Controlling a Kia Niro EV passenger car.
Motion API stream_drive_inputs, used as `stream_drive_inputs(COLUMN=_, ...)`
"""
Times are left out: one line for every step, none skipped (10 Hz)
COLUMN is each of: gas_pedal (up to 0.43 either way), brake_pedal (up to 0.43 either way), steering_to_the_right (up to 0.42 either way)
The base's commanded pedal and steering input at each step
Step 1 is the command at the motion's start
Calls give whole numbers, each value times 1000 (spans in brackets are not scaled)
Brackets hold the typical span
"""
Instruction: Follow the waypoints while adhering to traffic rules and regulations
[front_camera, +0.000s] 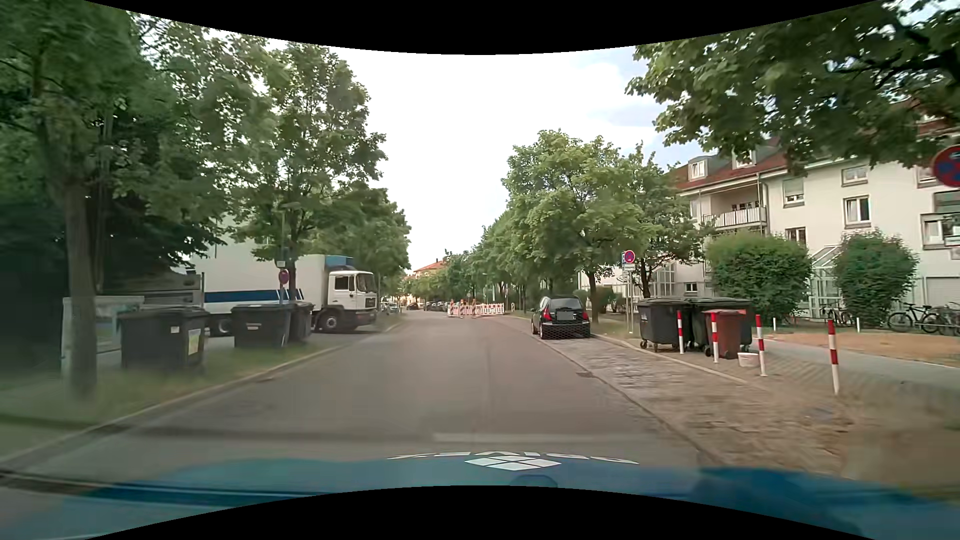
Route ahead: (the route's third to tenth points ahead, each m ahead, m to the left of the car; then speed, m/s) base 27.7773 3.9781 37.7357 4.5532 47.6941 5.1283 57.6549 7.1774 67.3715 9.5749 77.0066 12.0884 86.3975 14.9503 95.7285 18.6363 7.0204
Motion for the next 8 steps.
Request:
stream_drive_inputs(gas_pedal=150, brake_pedal=0, steering_to_the_right=-7)
stream_drive_inputs(gas_pedal=150, brake_pedal=0, steering_to_the_right=-7)
stream_drive_inputs(gas_pedal=150, brake_pedal=0, steering_to_the_right=-7)
stream_drive_inputs(gas_pedal=150, brake_pedal=0, steering_to_the_right=-8)
stream_drive_inputs(gas_pedal=150, brake_pedal=0, steering_to_the_right=-8)
stream_drive_inputs(gas_pedal=138, brake_pedal=0, steering_to_the_right=-12)
stream_drive_inputs(gas_pedal=138, brake_pedal=0, steering_to_the_right=-15)
stream_drive_inputs(gas_pedal=138, brake_pedal=0, steering_to_the_right=-20)
